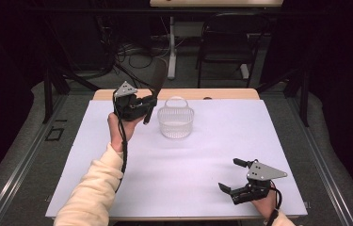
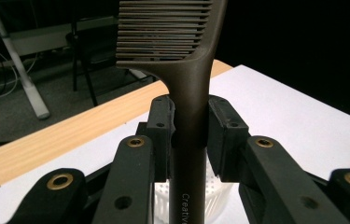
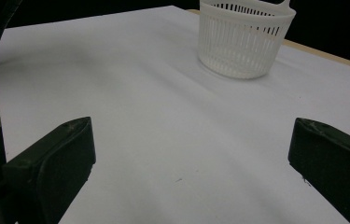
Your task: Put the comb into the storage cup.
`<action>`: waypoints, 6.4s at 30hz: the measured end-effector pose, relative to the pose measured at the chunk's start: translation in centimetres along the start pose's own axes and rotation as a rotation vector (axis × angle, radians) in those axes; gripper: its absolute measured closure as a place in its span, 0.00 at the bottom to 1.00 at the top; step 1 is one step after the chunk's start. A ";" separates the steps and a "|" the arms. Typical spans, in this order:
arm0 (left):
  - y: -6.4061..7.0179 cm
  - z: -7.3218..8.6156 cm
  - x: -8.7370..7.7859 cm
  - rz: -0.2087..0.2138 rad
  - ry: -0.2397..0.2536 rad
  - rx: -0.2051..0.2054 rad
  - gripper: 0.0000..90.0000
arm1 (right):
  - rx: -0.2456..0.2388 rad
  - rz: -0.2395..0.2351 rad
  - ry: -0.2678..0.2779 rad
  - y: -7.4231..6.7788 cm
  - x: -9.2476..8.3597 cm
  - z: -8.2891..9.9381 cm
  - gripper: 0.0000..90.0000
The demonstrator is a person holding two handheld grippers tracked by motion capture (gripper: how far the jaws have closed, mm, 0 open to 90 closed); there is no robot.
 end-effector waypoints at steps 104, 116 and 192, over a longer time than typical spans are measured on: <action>0.1 -0.7 6.0 0.056 0.135 0.042 0.81 | 0.008 -0.005 -0.004 0.1 0.0 0.1 0.00; 0.2 -0.2 6.6 0.064 0.116 0.048 0.81 | 0.002 -0.006 -0.002 0.1 0.0 0.1 0.00; -0.2 2.3 8.4 0.139 0.024 0.074 0.81 | 0.006 -0.004 0.000 0.1 0.0 0.1 0.00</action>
Point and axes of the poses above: each handheld gripper's, and its own axes: x roughly forward along the jaws, z roughly out of its underside, y roughly to its right, the point moved 1 cm from there along x, roughly forward along the jaws, and after that the axes turned 7 degrees about -x, right-handed, at the moved point
